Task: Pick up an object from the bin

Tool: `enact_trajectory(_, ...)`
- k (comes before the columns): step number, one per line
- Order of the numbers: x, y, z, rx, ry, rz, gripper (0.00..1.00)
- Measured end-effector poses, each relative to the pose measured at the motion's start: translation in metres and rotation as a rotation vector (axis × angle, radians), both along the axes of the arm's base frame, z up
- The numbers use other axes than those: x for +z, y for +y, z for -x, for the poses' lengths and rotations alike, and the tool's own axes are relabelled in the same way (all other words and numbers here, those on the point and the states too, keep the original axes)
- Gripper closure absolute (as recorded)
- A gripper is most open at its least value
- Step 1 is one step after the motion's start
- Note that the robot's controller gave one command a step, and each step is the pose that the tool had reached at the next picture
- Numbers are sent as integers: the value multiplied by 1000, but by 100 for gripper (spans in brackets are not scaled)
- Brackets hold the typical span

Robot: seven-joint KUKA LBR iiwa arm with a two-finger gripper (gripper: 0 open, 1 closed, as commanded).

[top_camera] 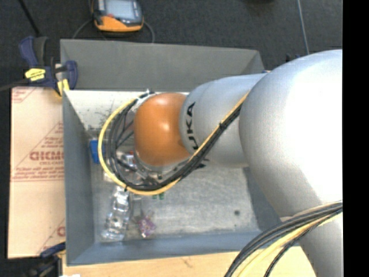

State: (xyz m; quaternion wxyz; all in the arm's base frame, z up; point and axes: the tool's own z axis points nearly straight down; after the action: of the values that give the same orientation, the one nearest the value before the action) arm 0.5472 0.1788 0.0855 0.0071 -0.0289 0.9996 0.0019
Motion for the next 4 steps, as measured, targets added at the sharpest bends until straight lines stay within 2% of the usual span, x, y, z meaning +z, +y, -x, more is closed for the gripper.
enact_trajectory(1,16,39,38,432,10,6,0)
enact_trajectory(2,15,40,68,732,13,9,0)
enact_trajectory(3,-16,56,66,1172,11,16,0)
enact_trajectory(4,-15,55,65,1166,12,12,0)
